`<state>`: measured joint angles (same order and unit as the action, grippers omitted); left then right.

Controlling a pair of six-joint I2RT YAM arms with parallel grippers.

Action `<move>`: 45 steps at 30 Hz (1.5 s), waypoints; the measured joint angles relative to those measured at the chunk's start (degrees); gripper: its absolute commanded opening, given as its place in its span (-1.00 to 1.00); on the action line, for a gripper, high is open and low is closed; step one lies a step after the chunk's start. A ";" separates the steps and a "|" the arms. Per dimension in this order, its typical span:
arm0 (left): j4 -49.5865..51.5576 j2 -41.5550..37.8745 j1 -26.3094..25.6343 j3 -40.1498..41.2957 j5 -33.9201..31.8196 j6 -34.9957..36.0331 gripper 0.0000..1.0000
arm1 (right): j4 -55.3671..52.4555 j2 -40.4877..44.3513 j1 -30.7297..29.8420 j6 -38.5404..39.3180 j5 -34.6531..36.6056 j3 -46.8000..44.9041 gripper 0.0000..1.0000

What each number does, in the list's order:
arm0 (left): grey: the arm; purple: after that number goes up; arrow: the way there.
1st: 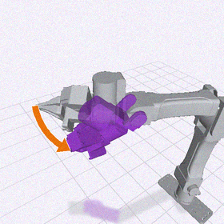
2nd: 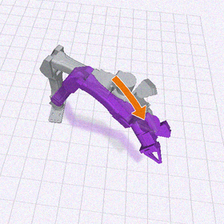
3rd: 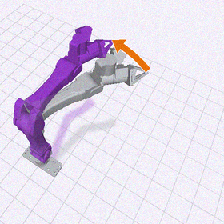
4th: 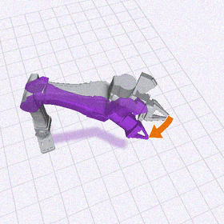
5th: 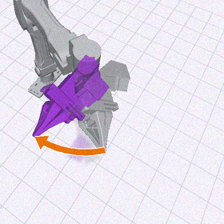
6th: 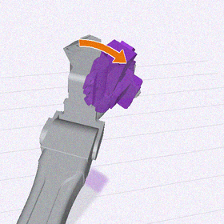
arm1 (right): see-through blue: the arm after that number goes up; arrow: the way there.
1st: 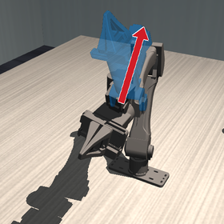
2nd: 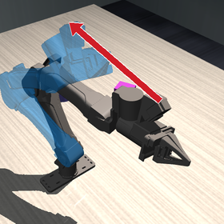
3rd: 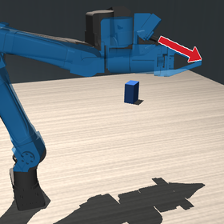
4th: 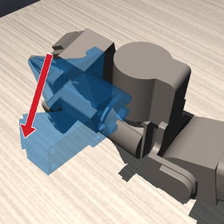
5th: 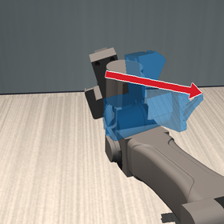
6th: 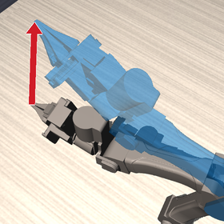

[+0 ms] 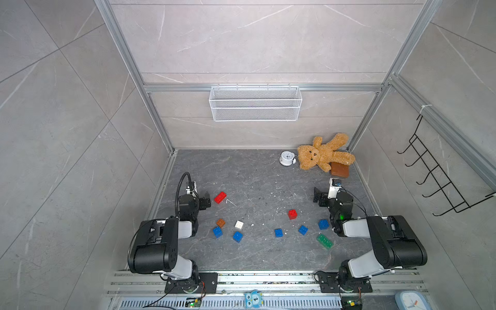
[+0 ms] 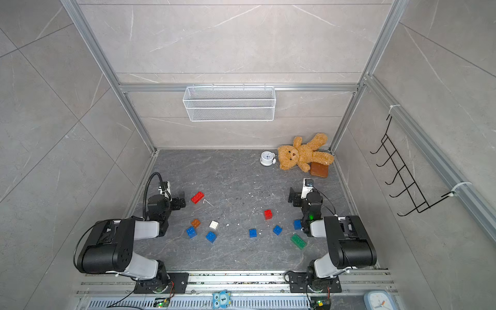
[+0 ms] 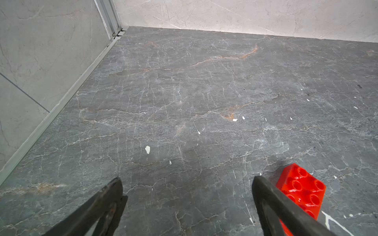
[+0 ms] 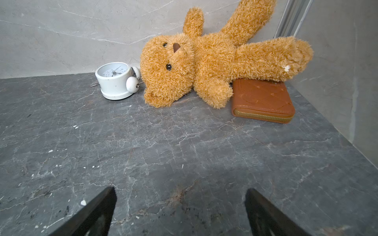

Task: Assemble the letter h with lego
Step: Pick up the lego brick from the center of the board.

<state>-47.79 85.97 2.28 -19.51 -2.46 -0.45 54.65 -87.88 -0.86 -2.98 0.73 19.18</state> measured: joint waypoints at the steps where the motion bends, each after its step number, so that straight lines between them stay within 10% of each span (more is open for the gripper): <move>1: 0.00 0.02 0.00 0.00 0.00 -0.02 1.00 | 0.00 0.00 0.00 0.00 0.00 0.00 1.00; 22: 0.52 0.00 0.33 -0.11 -0.22 -0.02 1.00 | -0.94 0.22 0.00 0.00 -0.04 0.20 1.00; 28: 16.98 -3.28 0.22 -8.98 -1.95 -0.87 1.00 | -25.75 6.80 -2.01 -2.38 1.22 13.33 1.00; 33: 34.01 -11.43 0.04 -18.62 -5.11 -8.72 1.00 | -43.85 10.36 -2.56 -14.29 -6.08 28.35 1.00; 39: 56.74 -19.17 -0.11 -28.94 -8.96 -22.53 1.00 | -48.54 -3.52 -0.81 -37.75 -35.76 39.32 1.00; 43: 64.65 -22.71 -0.07 -29.73 -5.25 -26.80 1.00 | -22.62 -17.49 2.69 -64.78 -47.30 28.81 1.00; 45: 67.01 -23.54 -0.13 -28.89 -3.23 -27.61 1.00 | -32.52 -15.87 3.37 -62.77 -46.42 26.12 1.00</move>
<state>19.22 62.43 2.15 -48.40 -5.69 -28.05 22.13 -103.74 2.50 -65.76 -45.69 45.30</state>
